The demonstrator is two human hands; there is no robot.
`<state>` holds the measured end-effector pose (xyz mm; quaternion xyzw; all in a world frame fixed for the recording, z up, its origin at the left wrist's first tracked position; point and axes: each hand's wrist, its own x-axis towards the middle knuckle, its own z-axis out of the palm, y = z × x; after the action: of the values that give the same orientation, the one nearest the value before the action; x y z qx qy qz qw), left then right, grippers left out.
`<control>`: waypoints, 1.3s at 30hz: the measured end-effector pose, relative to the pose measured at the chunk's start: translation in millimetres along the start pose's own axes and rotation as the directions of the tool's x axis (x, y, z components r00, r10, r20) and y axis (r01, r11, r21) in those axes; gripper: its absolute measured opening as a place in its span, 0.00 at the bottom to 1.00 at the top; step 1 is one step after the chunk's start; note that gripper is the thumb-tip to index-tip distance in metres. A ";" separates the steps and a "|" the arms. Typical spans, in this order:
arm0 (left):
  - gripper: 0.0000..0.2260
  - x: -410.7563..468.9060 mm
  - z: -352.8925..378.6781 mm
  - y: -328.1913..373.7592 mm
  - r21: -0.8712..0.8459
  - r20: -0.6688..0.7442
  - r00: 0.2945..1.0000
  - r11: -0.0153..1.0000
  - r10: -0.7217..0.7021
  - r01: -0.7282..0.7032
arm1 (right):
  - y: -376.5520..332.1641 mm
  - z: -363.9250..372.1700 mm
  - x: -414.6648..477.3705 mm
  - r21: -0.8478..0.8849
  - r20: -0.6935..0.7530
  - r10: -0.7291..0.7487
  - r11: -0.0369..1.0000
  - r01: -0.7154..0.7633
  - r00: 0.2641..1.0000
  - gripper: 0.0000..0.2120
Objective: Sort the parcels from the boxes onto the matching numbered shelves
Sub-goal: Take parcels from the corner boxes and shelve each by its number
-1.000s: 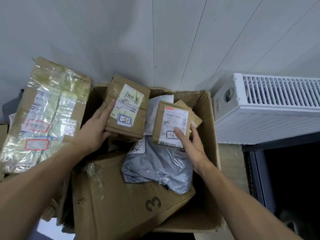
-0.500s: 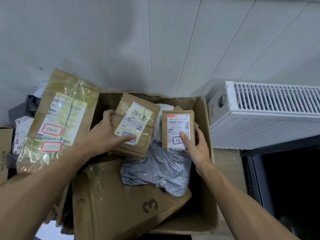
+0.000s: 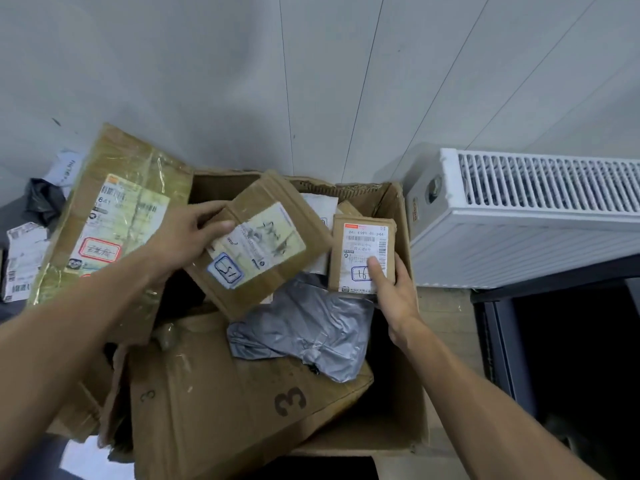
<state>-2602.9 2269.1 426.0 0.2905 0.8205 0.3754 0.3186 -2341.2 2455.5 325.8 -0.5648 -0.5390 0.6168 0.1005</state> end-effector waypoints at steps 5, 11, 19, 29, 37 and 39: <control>0.17 18.7 -11.7 34.0 0.553 0.399 0.913 0.772 0.085 -0.313 | -1.9 -3.2 -2.5 -0.071 0.012 -0.015 0.997 0.016 1.000 0.45; 0.27 -4.4 56.9 5.0 0.609 -0.128 0.960 0.784 0.250 -0.124 | 2.6 -2.3 -4.2 -0.126 0.042 -0.047 0.991 0.052 0.998 0.46; 0.37 -66.3 79.0 -24.9 0.487 -0.405 0.914 0.838 -0.032 0.245 | 0.1 4.3 -8.5 -0.049 0.072 -0.097 0.994 0.101 0.993 0.30; 0.64 -74.0 106.9 -23.7 0.077 -0.217 0.890 0.902 -0.401 0.426 | 2.0 0.8 -12.3 -0.133 0.143 -0.137 0.979 0.156 0.980 0.38; 0.61 -69.4 105.1 -48.5 0.122 -0.106 0.952 0.947 -0.286 0.298 | 4.1 -5.9 -21.1 -0.468 0.259 -0.353 0.768 0.437 0.899 0.70; 0.60 -71.6 96.8 -53.6 0.178 -0.036 0.983 0.967 -0.178 0.181 | 0.9 -8.6 -21.5 -0.508 0.258 -0.391 0.723 0.468 0.884 0.65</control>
<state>-2499.0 2230.1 355.0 0.2389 0.8772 0.2719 0.3153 -2326.6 2444.2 339.6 -0.3864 -0.8160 0.4285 0.0360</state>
